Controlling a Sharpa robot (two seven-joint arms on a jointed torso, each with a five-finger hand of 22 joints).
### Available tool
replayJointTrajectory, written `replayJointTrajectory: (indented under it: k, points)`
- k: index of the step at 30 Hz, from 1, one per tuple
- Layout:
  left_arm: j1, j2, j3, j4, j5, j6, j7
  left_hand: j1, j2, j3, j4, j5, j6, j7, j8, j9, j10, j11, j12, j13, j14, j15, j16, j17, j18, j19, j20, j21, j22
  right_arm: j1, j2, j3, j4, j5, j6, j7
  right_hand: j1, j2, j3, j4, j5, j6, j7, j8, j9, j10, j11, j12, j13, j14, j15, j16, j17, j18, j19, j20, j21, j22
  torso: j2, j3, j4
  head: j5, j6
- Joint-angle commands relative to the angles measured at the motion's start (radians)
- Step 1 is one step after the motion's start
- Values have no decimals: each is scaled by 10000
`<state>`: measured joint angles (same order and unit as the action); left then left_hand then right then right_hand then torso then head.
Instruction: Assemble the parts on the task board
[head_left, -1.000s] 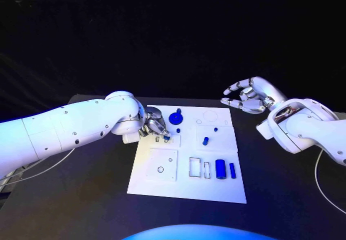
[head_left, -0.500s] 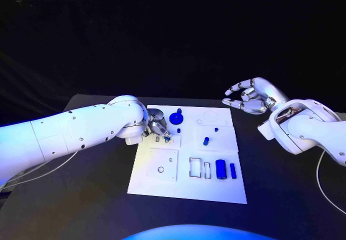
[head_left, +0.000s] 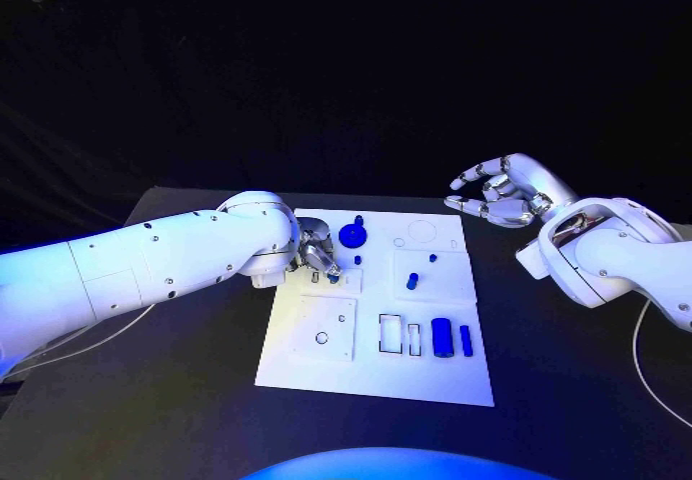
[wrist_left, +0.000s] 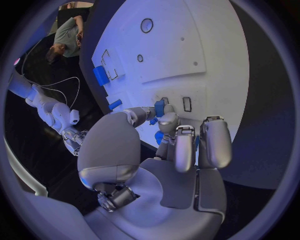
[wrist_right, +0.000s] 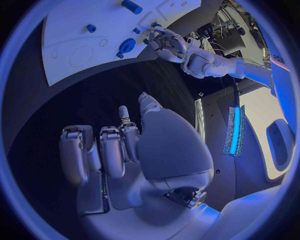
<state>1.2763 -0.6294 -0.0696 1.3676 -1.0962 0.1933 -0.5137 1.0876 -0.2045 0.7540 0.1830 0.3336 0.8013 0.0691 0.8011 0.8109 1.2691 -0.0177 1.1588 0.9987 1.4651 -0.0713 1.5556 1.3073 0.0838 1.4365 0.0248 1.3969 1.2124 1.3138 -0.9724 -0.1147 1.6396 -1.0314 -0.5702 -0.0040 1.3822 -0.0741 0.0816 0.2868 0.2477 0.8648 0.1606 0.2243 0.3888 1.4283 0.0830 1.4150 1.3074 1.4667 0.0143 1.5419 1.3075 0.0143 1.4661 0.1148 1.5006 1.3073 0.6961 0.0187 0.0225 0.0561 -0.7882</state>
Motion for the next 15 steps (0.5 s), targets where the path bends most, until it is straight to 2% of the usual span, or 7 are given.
replayJointTrajectory:
  k: [1,9,15]
  points:
    - [-6,24,2,-3,-290,382,-33,-15,75,1826,-1759,76,129,-117,76,29,71,-10,37,5,991,-83,-18,2426,-142,-17,-55,48,7,-9,7,0,0,-130,10,-6,-88,-12,11,34,66,68,10,61,-14,-2,-51,-34,1034,807,-93,-39,1584,58,618,-46,-59,2166,-8,-3,2,-18,-28]
    - [-9,5,1,-5,-424,568,-66,-42,78,1831,-1756,92,136,-125,95,42,101,-16,76,47,1001,-88,7,2456,-155,10,-57,80,74,-14,13,0,-3,-132,8,-10,-88,-12,11,34,66,68,10,61,-14,-2,-51,-34,1034,807,-93,-39,1584,58,618,-46,-59,2166,-3,-11,4,-16,-32]
    - [-9,-5,1,-34,-463,666,-89,-57,84,1839,-1757,108,140,-130,106,51,108,-21,84,50,1002,-93,10,2459,-160,21,-56,94,100,-18,10,0,-2,-134,5,-12,-88,-12,11,34,66,68,10,61,-14,-2,-51,-34,1034,807,-93,-39,1584,58,618,-46,-59,2166,-2,-3,14,9,-48]
